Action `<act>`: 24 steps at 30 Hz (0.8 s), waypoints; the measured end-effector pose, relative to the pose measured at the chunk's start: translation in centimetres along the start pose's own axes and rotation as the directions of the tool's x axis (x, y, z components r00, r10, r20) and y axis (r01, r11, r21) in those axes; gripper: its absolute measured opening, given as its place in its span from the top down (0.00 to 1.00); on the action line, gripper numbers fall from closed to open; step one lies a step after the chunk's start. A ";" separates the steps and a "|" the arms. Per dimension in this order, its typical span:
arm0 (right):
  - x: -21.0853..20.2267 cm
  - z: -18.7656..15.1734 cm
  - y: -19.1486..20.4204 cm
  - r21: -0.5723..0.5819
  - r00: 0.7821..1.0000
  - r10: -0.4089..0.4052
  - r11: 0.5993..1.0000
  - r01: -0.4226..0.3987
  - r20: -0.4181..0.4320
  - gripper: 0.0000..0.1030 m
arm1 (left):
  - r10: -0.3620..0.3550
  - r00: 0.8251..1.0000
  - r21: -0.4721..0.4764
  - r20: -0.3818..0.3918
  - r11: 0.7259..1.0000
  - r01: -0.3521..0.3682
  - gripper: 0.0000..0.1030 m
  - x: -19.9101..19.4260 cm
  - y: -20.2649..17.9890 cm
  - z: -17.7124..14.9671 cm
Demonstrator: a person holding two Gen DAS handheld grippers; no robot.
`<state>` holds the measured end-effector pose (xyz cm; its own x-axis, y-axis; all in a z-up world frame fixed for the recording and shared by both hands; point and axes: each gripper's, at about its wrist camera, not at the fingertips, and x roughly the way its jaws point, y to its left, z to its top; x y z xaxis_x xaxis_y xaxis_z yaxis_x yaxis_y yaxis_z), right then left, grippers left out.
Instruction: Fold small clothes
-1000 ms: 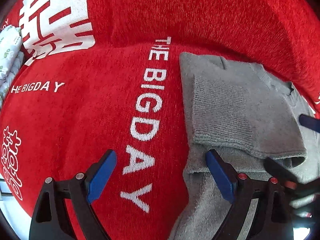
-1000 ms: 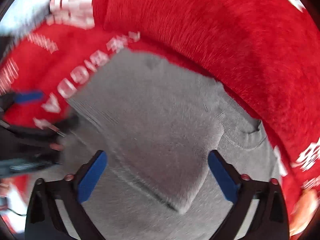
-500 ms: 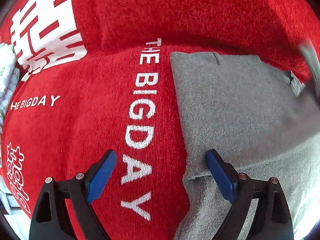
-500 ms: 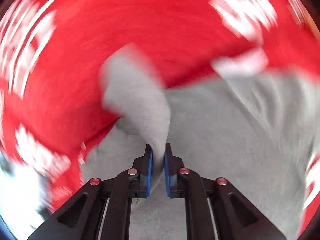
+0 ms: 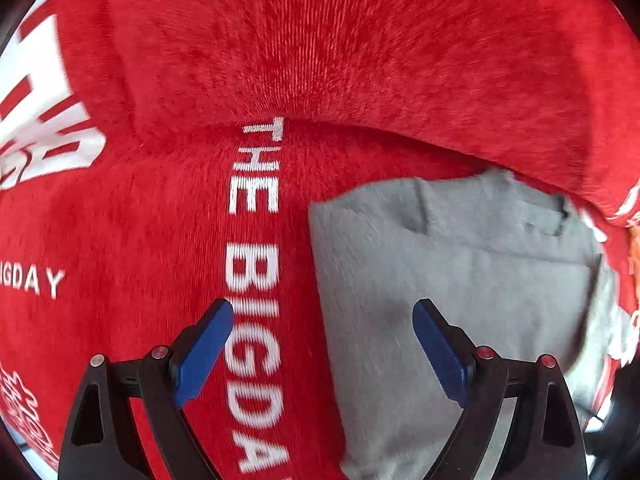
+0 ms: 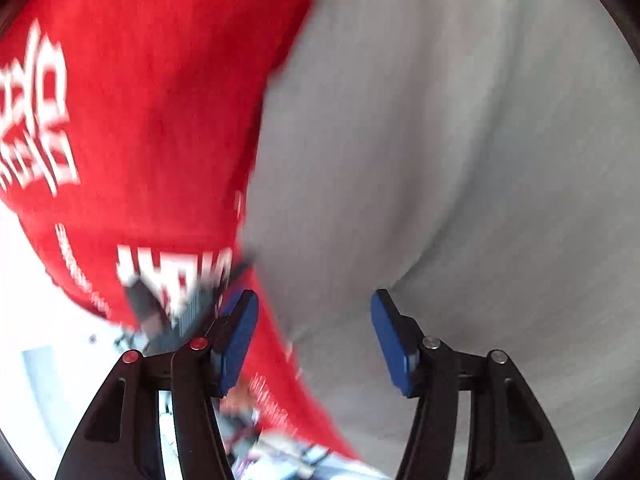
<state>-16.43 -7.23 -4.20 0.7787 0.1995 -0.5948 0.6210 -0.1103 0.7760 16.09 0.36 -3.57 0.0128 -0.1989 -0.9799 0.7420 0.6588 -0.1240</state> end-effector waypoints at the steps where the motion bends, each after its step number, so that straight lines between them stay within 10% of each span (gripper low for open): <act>1: 1.1 -0.8 0.2 0.007 1.000 0.004 1.000 -0.004 -0.022 0.39 | -0.001 1.000 0.003 -0.020 1.000 0.002 0.11 0.5 0.0 0.4; 3: 5.8 -1.6 0.4 0.028 1.000 0.018 0.999 -0.018 -0.021 0.39 | -0.004 0.999 0.003 -0.047 1.000 0.004 0.16 1.2 0.0 0.7; 5: 7.1 -1.9 0.5 0.048 1.000 0.027 0.998 -0.028 0.016 0.47 | -0.032 0.998 0.004 -0.049 0.999 0.032 0.47 1.3 0.1 0.9; 6: 7.5 -2.0 0.4 0.057 0.999 0.030 0.998 -0.031 0.023 0.82 | -0.048 0.998 0.007 -0.041 0.999 0.048 0.74 1.1 0.1 0.9; 7: 8.1 -1.9 0.4 0.069 0.999 0.043 0.997 -0.044 0.021 0.94 | -0.077 0.996 0.009 -0.038 0.997 0.078 0.91 0.9 0.1 0.9; 12: 10.8 -3.5 3.6 -0.003 0.996 0.089 0.996 -0.089 -0.031 0.94 | -0.069 0.998 0.096 -0.015 0.993 0.070 0.92 -0.2 0.6 0.6; 16: 12.1 -3.7 2.7 -0.015 0.995 -0.025 1.000 0.023 -0.097 0.85 | -0.036 0.999 0.109 -0.008 0.993 0.037 0.92 0.3 0.0 -0.2; 18: 9.7 -3.4 2.6 -0.049 0.990 -0.076 0.996 0.070 -0.117 0.48 | 0.006 1.000 0.137 0.009 0.991 -0.007 0.92 0.2 -1.2 -0.5; 21: 2.3 -1.8 3.1 -0.143 0.980 -0.194 0.970 0.197 0.035 0.39 | 0.036 0.999 0.146 0.022 0.989 -0.039 0.92 -0.1 -2.3 -1.3; 24: -4.6 1.2 2.8 -0.137 0.889 -0.380 0.896 0.422 0.254 0.31 | 0.049 0.998 0.134 0.033 0.990 -0.053 0.92 -0.4 -3.1 -1.8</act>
<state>-18.15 -9.66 0.46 0.4795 -0.0283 -0.8771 0.8728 0.1189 0.4733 12.58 -0.34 -3.09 0.0714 -0.1907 -0.9791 0.8233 0.5654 -0.0501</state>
